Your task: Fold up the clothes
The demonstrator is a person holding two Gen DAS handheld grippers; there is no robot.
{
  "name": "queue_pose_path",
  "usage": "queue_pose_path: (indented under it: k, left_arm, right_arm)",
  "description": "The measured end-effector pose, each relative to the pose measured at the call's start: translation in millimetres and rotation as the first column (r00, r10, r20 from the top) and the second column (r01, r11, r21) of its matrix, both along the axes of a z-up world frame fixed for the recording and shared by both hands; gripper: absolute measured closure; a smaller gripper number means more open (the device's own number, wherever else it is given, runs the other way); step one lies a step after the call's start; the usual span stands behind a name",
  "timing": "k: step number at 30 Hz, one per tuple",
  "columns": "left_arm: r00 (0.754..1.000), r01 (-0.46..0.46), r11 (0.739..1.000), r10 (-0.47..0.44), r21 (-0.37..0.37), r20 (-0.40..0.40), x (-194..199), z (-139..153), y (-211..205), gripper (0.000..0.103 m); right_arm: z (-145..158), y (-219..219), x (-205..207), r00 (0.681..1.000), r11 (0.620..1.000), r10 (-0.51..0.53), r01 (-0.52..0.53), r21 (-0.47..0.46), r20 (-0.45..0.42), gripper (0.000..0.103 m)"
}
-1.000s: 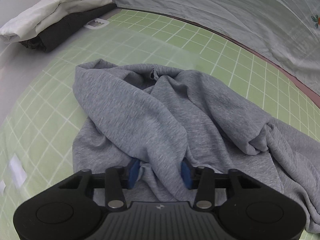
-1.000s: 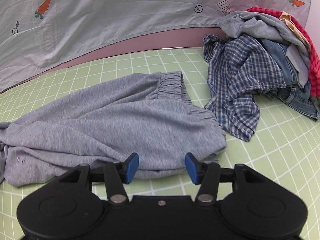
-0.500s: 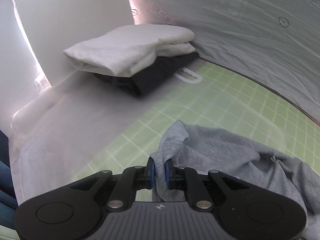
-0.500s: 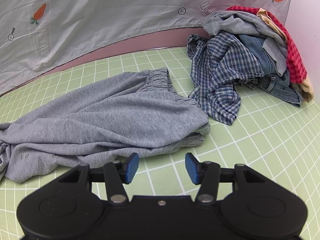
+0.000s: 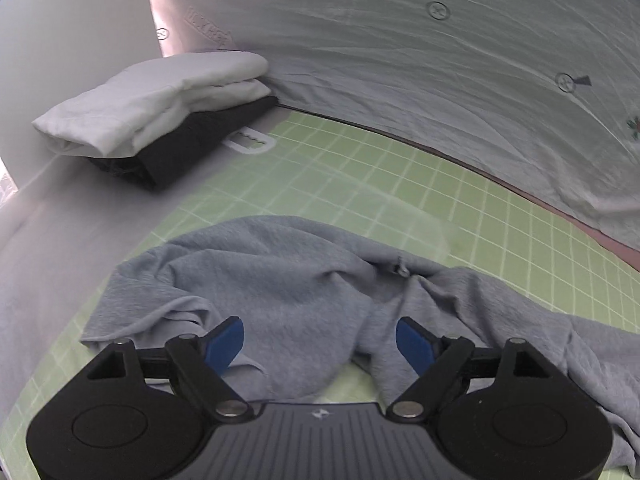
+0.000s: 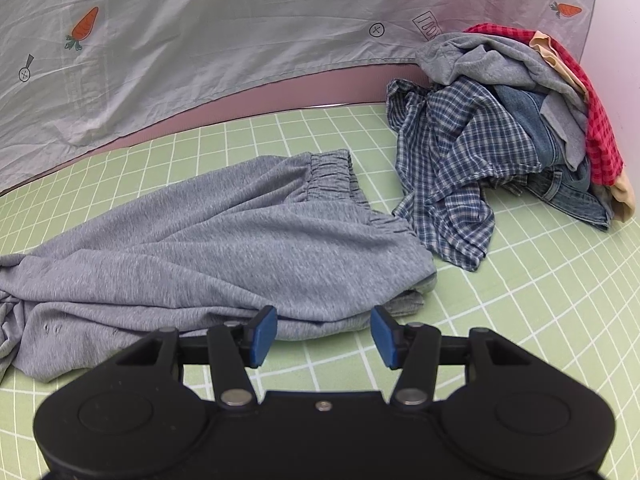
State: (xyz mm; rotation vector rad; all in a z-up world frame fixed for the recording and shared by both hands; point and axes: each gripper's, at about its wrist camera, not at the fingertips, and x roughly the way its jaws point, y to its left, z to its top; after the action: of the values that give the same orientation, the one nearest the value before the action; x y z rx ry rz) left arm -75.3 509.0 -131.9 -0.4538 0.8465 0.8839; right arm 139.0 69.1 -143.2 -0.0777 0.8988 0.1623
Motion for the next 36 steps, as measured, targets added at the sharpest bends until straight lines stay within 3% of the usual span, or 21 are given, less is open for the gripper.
queue_pose_path:
  k: [5, 13, 17, 18, 20, 21, 22, 23, 25, 26, 36]
  left_arm:
    - [0.989, 0.147, 0.989, -0.147, -0.022, 0.009, 40.4, -4.8, -37.2, 0.015]
    - [0.97, 0.244, 0.969, -0.242, -0.05, 0.036, 79.4, -2.3, -51.6, 0.013]
    - [0.955, 0.296, 0.955, -0.297, -0.025, -0.012, 98.2, -8.4, -60.5, 0.014]
    - [0.951, 0.307, 0.952, -0.307, -0.022, -0.027, 102.7, -10.8, -62.2, 0.018]
    - [0.948, 0.315, 0.949, -0.315, -0.013, -0.054, 109.3, -15.5, -64.9, 0.042]
    - [0.946, 0.318, 0.948, -0.318, -0.017, -0.066, 111.5, -17.7, -65.5, 0.066]
    - [0.946, 0.316, 0.948, -0.317, -0.029, -0.07, 112.7, -19.7, -64.9, 0.092]
    - [0.946, 0.314, 0.949, -0.316, -0.04, -0.072, 113.4, -21.3, -64.6, 0.1]
    - [0.949, 0.309, 0.95, -0.311, -0.038, -0.052, 109.1, -19.4, -65.9, 0.1]
    - [0.95, 0.307, 0.951, -0.308, -0.02, -0.048, 105.4, -15.3, -68.4, 0.101]
    - [0.978, 0.203, 0.975, -0.206, 0.095, 0.025, 19.6, 40.8, -76.3, 0.101]
  right_arm:
    - [-1.4, -8.7, 14.4, 0.999, 0.998, -0.043, 0.043, 0.043, -0.01, 0.048]
    - [-7.6, -23.9, 36.4, 0.993, 0.989, -0.117, 0.119, 0.089, -0.028, 0.041]
    - [-13.8, -32.5, 46.7, 0.987, 0.982, -0.158, 0.161, 0.095, -0.036, 0.041]
    - [-15.3, -34.4, 49.2, 0.985, 0.981, -0.168, 0.171, 0.097, -0.039, 0.041]
    - [-17.4, -35.9, 52.8, 0.984, 0.978, -0.175, 0.178, 0.106, -0.042, 0.043]
    - [-18.0, -36.8, 54.9, 0.983, 0.977, -0.179, 0.183, 0.107, -0.046, 0.048]
    - [-18.0, -37.8, 56.4, 0.982, 0.976, -0.182, 0.187, 0.109, -0.046, 0.061]
    - [-17.3, -38.9, 57.0, 0.982, 0.976, -0.184, 0.188, 0.114, -0.045, 0.067]
    - [-14.1, -42.6, 56.5, 0.982, 0.974, -0.185, 0.187, 0.125, -0.034, 0.088]
    - [-11.4, -44.8, 54.6, 0.983, 0.973, -0.184, 0.186, 0.135, -0.023, 0.092]
    - [46.9, -63.7, 2.1, 0.979, 0.98, -0.128, 0.1, 0.173, 0.159, 0.096]
